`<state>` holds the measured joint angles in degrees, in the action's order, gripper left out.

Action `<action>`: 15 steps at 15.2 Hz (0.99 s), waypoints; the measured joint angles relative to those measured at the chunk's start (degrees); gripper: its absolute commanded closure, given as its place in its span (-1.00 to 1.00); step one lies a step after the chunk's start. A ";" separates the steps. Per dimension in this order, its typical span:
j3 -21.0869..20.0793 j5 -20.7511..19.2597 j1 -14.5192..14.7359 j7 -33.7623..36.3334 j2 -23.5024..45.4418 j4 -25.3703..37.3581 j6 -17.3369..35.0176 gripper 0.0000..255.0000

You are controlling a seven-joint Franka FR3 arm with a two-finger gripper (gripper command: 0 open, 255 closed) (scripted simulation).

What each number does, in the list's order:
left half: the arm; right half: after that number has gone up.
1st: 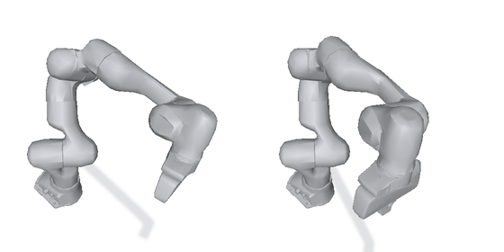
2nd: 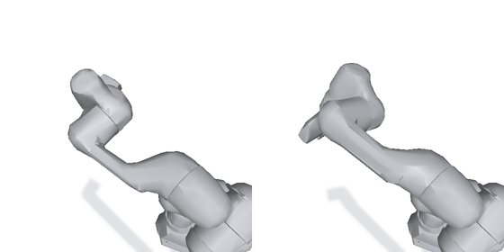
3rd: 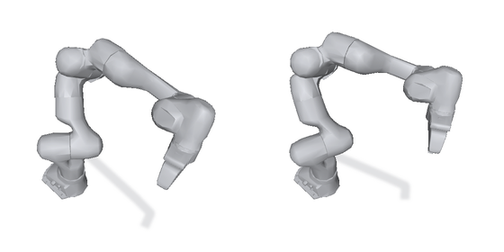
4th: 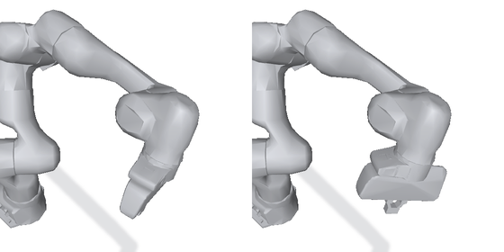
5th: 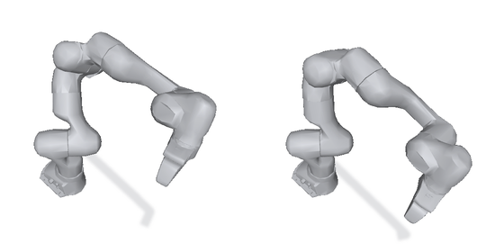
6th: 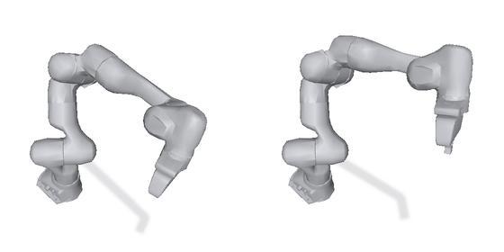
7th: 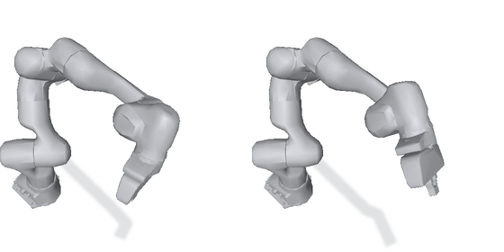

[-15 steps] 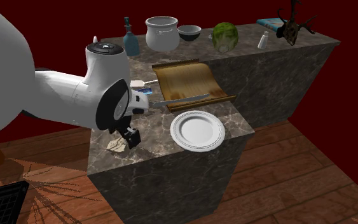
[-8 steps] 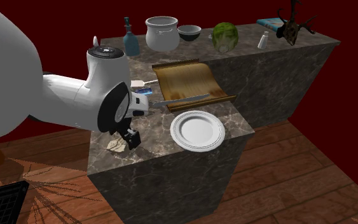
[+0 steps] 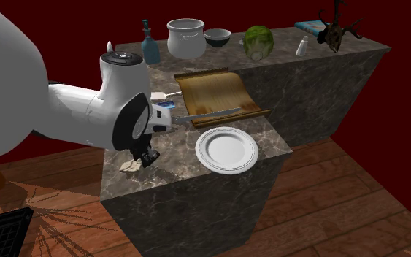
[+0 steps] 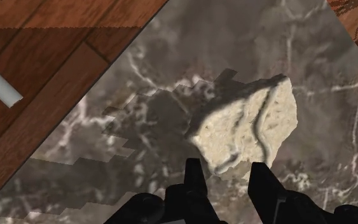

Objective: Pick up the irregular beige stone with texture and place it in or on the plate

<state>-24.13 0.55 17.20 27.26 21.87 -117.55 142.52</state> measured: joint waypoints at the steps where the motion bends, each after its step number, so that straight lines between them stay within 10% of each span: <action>1: 0.00 0.00 0.00 0.00 0.00 0.04 -0.06 1.00; 11: -1.01 1.61 -0.67 -0.40 -3.48 0.82 -4.57 1.00; 12: -1.01 1.61 -0.67 -0.40 -3.50 0.83 -4.57 -1.00; 15: -0.30 -1.52 1.67 3.96 -6.41 -4.10 0.35 -1.00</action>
<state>-24.43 -0.97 18.87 31.22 15.46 -121.65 142.87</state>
